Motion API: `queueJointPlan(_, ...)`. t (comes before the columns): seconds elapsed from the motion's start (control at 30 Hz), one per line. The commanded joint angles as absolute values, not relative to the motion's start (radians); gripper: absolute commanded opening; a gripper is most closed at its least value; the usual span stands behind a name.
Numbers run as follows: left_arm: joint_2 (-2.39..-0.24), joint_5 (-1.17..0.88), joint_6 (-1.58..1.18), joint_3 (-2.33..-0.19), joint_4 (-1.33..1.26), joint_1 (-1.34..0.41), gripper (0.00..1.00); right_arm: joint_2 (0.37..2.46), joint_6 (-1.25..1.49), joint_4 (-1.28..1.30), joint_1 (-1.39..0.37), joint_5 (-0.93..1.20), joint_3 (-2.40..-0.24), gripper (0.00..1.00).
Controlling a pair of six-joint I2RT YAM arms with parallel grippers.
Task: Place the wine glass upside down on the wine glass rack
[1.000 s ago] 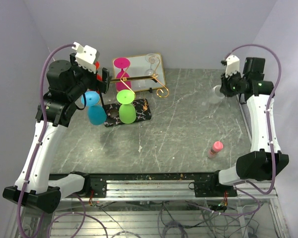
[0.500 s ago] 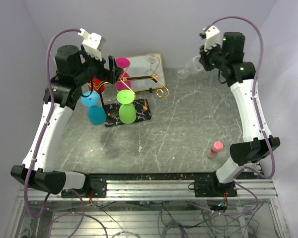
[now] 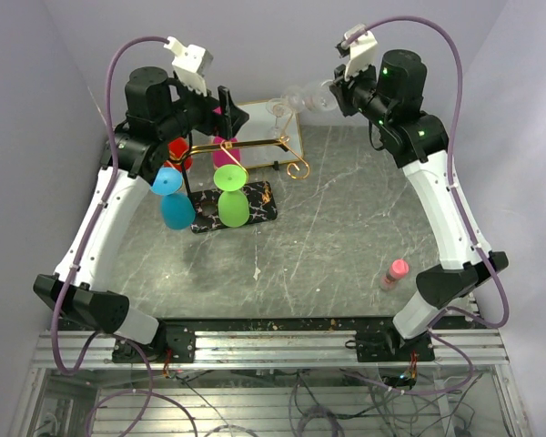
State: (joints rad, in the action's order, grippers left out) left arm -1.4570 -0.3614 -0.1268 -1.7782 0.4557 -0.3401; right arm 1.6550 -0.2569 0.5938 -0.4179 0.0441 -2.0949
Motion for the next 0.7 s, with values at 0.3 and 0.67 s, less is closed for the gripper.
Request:
queueJointPlan(0.3, -1.512, -0.443, -0.399, -1.781, 0.242, -0.370, 0.86, 1.583, -0.105, 0.503, -0.474, 0.145, -2.183, 0.00)
queueJointPlan(0.67, -1.529, -0.480, -0.533, -1.692, 0.120, -0.373, 0.86, 1.532, -0.054, 0.503, -0.474, 0.256, -2.153, 0.00)
